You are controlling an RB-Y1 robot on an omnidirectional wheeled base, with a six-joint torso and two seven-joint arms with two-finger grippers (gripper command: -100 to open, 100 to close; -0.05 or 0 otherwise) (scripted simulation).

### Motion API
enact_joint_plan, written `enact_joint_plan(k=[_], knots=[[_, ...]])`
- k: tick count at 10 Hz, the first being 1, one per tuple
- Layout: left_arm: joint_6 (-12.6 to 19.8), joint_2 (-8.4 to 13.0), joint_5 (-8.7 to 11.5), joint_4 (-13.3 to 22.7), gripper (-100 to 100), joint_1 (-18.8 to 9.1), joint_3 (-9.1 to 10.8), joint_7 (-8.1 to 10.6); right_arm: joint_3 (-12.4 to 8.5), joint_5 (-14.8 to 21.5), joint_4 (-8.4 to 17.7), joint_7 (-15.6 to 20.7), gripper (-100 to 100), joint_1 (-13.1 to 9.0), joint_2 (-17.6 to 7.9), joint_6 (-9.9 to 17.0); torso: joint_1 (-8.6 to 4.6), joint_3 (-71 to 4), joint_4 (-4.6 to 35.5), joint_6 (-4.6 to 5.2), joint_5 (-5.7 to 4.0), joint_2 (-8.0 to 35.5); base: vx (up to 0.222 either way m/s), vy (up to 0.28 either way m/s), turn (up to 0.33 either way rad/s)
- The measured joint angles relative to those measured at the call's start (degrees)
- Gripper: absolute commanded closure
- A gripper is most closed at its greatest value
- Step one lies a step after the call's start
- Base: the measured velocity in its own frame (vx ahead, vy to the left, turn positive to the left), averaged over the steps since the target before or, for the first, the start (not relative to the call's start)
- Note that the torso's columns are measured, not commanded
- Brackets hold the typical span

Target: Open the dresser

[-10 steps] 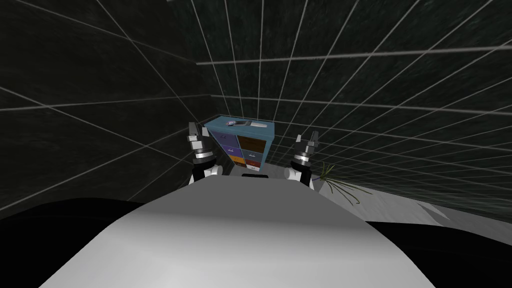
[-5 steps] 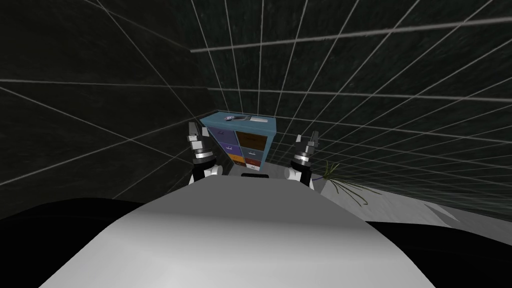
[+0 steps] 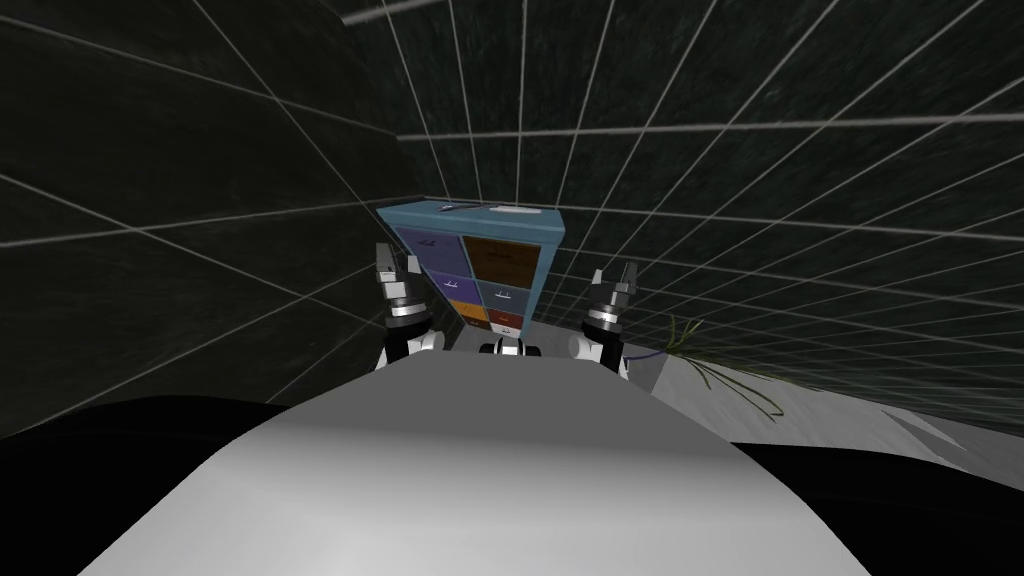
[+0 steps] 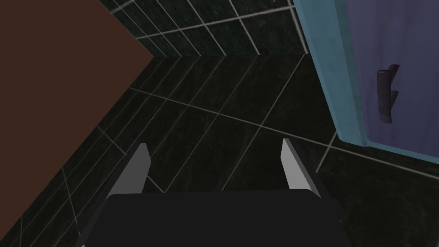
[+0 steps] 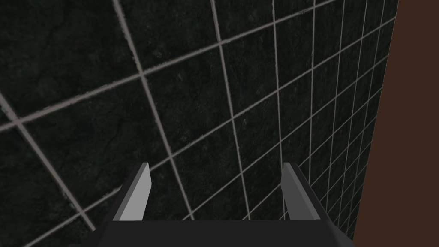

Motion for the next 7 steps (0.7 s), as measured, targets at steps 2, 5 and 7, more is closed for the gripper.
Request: enact_joint_plan(k=[2, 5, 7], knots=[[0.2, 3.4, -0.1, 1.6, -100, -0.5, -0.03, 0.05, 0.0, 0.0, 0.0, 0.0, 0, 0.0, 0.0, 0.0, -0.04, -1.4, 0.7, 0.00, -0.01, 0.7, -0.008, -0.032, -0.017], [0.4, 7.1, -0.5, 4.8, -100, -1.3, -0.68, -0.06, 0.0, 0.0, 0.0, 0.0, 0, 0.0, 0.0, 0.0, -0.01, -1.4, 0.8, 0.00, -0.01, 0.7, -0.010, -0.045, -0.023], [0.8, 8.7, -0.7, 7.1, -100, -1.9, -0.96, -0.05, 0.0, 0.0, 0.0, 0.0, 0, 0.0, 0.0, 0.0, 0.01, -1.4, 0.8, 0.00, 0.00, 0.7, -0.012, -0.048, -0.025]])
